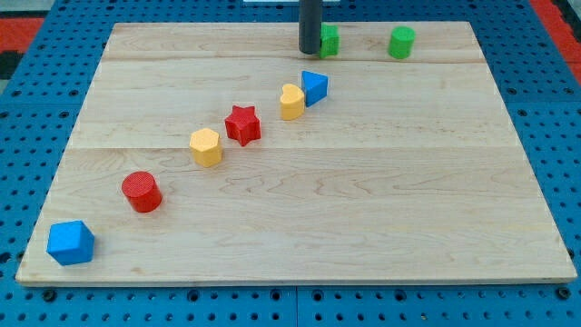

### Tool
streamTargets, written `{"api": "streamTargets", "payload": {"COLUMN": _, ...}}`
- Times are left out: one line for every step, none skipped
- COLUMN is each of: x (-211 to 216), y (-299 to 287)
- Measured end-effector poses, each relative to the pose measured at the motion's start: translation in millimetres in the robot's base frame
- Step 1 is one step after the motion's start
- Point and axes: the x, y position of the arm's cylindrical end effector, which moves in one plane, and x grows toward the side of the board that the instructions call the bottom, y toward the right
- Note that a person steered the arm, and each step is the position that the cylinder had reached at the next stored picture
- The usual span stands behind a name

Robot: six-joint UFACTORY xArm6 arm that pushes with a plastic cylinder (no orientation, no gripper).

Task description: Push red star above yellow hexagon

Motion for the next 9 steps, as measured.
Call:
{"api": "streamTargets", "payload": {"x": 55.0, "y": 5.3}}
{"api": "streamTargets", "payload": {"x": 94.0, "y": 95.0}}
{"api": "streamTargets", "payload": {"x": 138.8, "y": 116.7}}
{"api": "streamTargets", "payload": {"x": 169.0, "y": 46.8}}
{"api": "streamTargets", "payload": {"x": 148.2, "y": -31.8}}
{"api": "streamTargets", "payload": {"x": 152.7, "y": -66.6}}
{"api": "streamTargets", "payload": {"x": 187.1, "y": -66.2}}
{"api": "streamTargets", "payload": {"x": 182.1, "y": -114.6}}
{"api": "streamTargets", "payload": {"x": 155.6, "y": -152.2}}
